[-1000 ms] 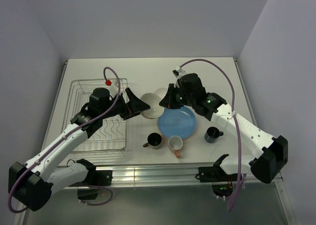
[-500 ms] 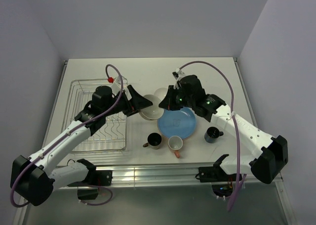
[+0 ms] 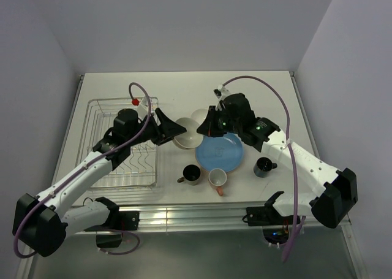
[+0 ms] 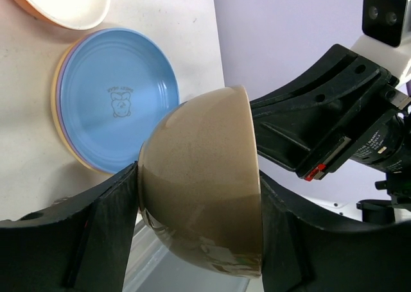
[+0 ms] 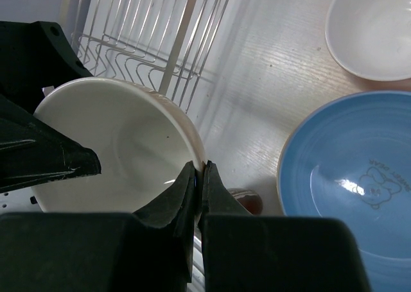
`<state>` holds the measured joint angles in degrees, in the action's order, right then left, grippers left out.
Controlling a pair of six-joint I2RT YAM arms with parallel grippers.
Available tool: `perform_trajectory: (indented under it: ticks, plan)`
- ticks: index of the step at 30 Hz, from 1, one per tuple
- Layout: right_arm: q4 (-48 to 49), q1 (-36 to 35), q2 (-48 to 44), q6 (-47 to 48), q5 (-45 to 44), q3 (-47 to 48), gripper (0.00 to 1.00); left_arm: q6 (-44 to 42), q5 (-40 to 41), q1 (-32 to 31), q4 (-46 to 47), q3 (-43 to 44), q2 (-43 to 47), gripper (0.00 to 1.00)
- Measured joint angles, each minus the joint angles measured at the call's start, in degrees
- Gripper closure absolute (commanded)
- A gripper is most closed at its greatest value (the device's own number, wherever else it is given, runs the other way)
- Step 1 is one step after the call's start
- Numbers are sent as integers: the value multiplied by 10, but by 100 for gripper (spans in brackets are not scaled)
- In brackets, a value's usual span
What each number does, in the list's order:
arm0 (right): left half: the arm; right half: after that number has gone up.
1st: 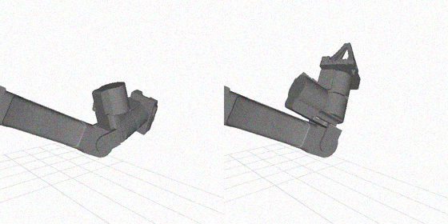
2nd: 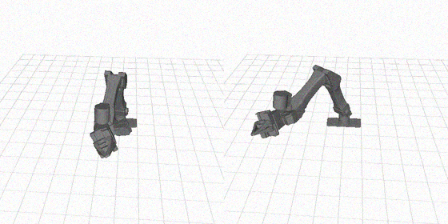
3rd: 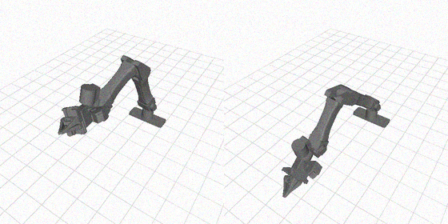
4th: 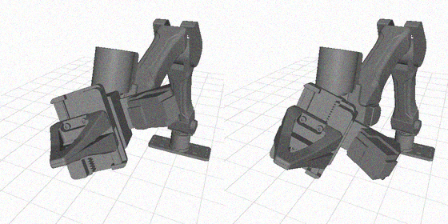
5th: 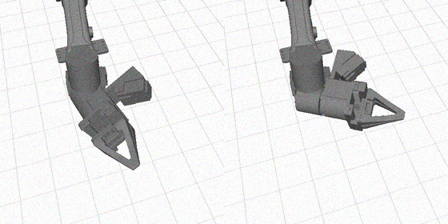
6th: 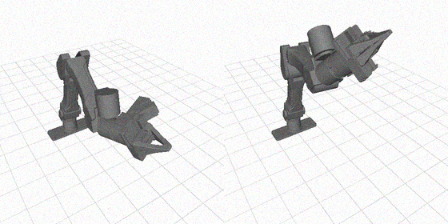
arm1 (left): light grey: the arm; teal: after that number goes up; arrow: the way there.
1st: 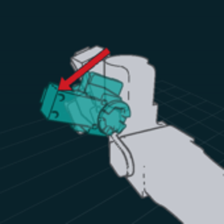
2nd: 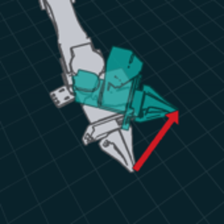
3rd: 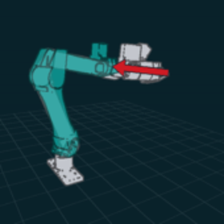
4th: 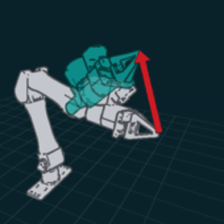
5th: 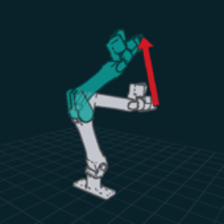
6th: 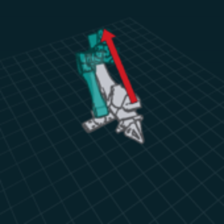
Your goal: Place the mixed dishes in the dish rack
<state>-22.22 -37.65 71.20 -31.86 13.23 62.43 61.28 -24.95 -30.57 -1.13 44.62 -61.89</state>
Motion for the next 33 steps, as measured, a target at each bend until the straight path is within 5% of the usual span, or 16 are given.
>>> perform_trajectory:
  ticks: [6,13,17,23,33]
  plan:
    - [5,11,0,3,19,0,100,12,-1,0,23,-15,6,55]
    - [16,27,7,10,52,0,100,28,-2,2,57,-31,6,100]
    - [16,28,14,16,57,3,94,30,0,3,59,-32,5,100]
    - [23,29,22,21,62,7,64,28,-2,3,45,-31,5,100]
    - [39,29,35,19,70,25,50,9,-17,-7,-3,-3,6,100]
